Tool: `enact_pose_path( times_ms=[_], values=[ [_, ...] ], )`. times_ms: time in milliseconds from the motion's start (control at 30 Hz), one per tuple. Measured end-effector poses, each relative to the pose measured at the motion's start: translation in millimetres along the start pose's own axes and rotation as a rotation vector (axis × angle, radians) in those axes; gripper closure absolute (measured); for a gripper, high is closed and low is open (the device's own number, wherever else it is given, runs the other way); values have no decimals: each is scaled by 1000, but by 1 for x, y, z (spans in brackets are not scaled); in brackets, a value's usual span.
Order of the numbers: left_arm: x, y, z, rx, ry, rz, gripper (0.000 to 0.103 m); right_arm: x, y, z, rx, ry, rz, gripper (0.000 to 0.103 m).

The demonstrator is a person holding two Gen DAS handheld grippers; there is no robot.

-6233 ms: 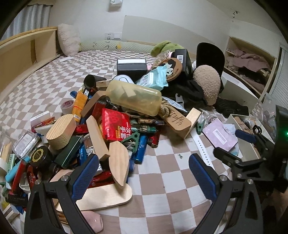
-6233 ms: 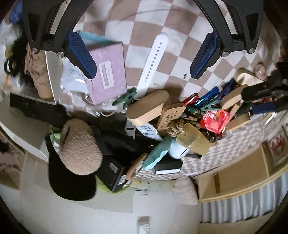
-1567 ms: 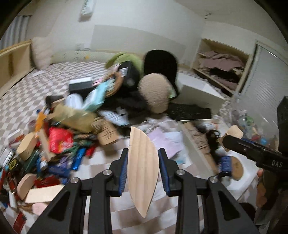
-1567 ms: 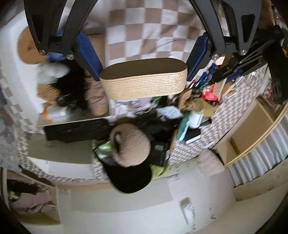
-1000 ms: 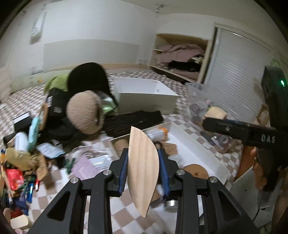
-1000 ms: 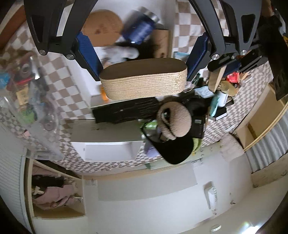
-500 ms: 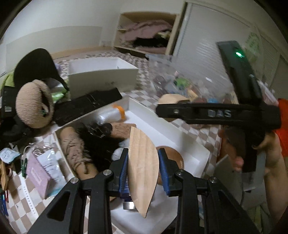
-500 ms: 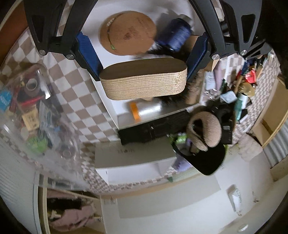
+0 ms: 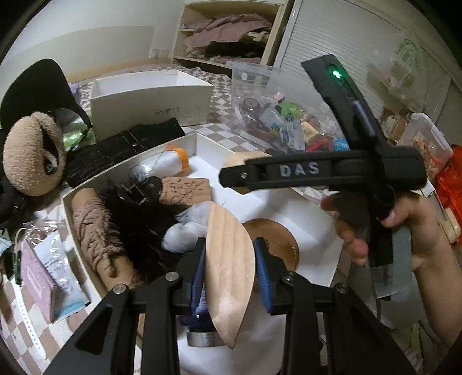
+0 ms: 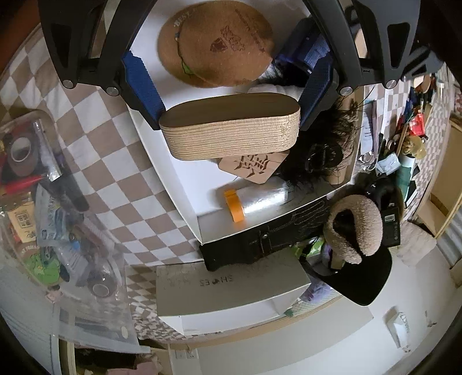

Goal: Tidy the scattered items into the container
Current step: 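Lower the wooden oval block into the tray and open the right tool, then lower the leaf-shaped piece onto the cork coaster and open the left tool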

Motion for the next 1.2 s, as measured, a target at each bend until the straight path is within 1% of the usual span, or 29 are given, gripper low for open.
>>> enact_pose_path(
  times_ms=[233,333,533,833,867,900,933,967,1200],
  values=[
    [1,-2,9,-22,32,0,71,3,-4,10,-19,-24,13,12],
    [4,-3,13,-31,46,7,71,4,-5,8,-7,-44,20,5],
    [12,-12,19,-33,63,23,71,7,-6,-2,16,-72,24,5],
    [22,-28,25,-20,72,38,71,16,-8,-12,32,-67,37,5],
    [24,-28,25,-16,71,44,66,16,-8,-12,31,-66,36,5],
    [26,-28,25,-12,69,50,52,16,-8,-12,29,-65,35,5],
    [27,-28,25,-7,64,54,45,17,-9,-11,27,-64,33,5],
    [28,-28,24,-2,58,60,39,17,-9,-11,26,-63,31,5],
    [29,-28,21,7,36,65,39,17,-8,-9,25,-69,31,5]
  ],
)
Point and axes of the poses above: each gripper's, at about its wrist camera, not at the fingertips, and z roughly the way its jaws point, x to its right, y to its underside, the point moved 1 cm from there along z, roughly the way its jaws point, and after that the axes turned 12 degrees about -x, right-handed, at the moved point
